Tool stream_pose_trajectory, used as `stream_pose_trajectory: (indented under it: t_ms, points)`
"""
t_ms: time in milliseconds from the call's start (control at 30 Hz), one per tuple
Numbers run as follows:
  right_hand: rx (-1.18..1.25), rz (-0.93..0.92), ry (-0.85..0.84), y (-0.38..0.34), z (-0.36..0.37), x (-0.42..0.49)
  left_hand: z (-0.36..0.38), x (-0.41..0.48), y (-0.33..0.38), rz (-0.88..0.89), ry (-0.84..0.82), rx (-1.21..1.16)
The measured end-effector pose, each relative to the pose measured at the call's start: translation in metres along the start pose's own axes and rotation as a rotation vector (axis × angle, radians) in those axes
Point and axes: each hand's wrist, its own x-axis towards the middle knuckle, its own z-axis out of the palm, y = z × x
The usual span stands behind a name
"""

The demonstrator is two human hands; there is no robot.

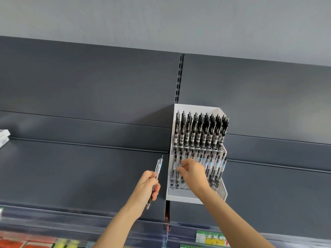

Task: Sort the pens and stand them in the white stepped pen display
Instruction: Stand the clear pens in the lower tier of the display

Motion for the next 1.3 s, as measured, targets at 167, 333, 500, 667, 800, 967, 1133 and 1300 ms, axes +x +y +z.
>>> stream_pose_trajectory:
  t_ms: [167, 333, 500, 667, 800, 967, 1133, 1300]
  points:
    - [-0.018, 0.023, 0.002, 0.0, -0.002, 0.002, 0.002, 0.001, 0.0, 0.041, 0.046, -0.029]
    - [0.012, 0.031, 0.009, 0.001, -0.007, -0.003, 0.005, 0.003, 0.001, 0.062, 0.077, -0.076]
    - [0.073, 0.016, 0.073, 0.009, -0.017, -0.017, 0.011, 0.0, 0.007, 0.113, 0.035, -0.036]
    - [0.181, -0.041, 0.053, 0.004, -0.022, -0.023, 0.026, -0.001, 0.012, 0.142, -0.015, -0.011]
    - [0.184, -0.063, -0.015, -0.001, -0.023, -0.023, 0.04, 0.0, 0.016, 0.13, -0.043, -0.016]
    - [0.163, 0.011, 0.018, 0.001, -0.039, -0.024, 0.044, 0.01, 0.001, 0.298, 0.052, 0.425]
    - [0.102, 0.017, 0.192, 0.002, -0.062, -0.014, 0.037, 0.018, -0.015, 0.448, 0.05, 0.846]
    - [0.06, -0.025, 0.128, 0.0, -0.049, -0.005, 0.038, 0.024, -0.021, 0.467, 0.047, 0.967]
